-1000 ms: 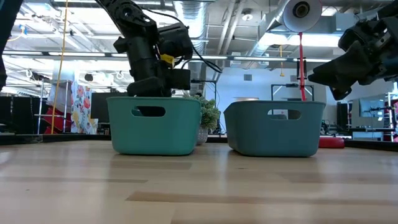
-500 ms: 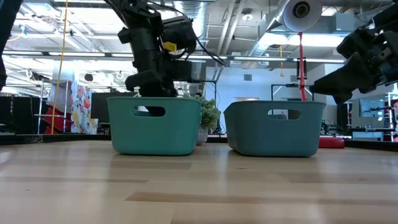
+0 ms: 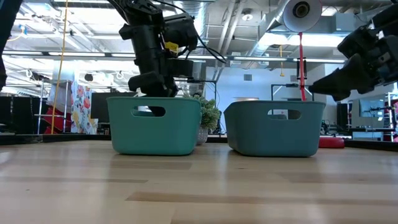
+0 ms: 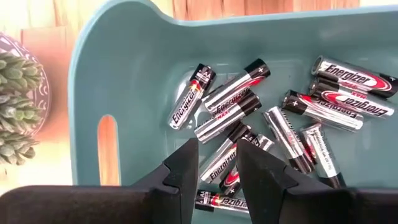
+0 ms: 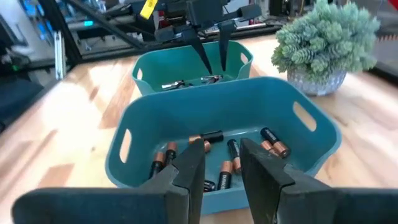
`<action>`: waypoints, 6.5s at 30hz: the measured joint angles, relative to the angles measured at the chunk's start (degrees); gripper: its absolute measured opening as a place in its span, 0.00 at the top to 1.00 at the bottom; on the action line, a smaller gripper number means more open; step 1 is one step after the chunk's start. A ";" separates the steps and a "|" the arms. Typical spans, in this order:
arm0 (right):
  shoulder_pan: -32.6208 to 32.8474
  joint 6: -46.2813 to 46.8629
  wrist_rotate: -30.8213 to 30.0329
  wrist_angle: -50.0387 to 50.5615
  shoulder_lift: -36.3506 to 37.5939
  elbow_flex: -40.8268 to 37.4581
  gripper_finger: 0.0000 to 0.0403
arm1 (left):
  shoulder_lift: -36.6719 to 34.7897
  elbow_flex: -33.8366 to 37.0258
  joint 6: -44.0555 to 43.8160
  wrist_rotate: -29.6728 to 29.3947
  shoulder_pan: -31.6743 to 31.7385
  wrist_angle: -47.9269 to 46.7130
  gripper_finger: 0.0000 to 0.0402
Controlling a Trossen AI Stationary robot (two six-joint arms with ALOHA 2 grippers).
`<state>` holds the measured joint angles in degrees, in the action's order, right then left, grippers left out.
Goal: Sort batteries
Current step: Put the silver battery into the green bin, then return to Home Position
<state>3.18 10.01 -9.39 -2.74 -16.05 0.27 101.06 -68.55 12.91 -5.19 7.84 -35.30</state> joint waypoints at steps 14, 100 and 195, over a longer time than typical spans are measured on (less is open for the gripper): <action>0.02 -1.09 -0.03 0.09 0.00 0.02 0.71 | 0.00 0.00 1.42 -0.38 0.00 0.11 0.74; 0.04 0.56 -0.09 0.17 -0.07 0.00 0.71 | -98.82 68.13 -23.06 1.66 -3.85 37.35 0.74; 0.04 0.57 -0.09 0.17 -0.07 0.01 0.71 | -98.84 68.17 -23.04 1.57 -3.84 37.34 0.74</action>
<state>3.22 10.58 -9.47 -2.58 -16.12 0.28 2.22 -0.38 -10.13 -3.62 4.00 2.04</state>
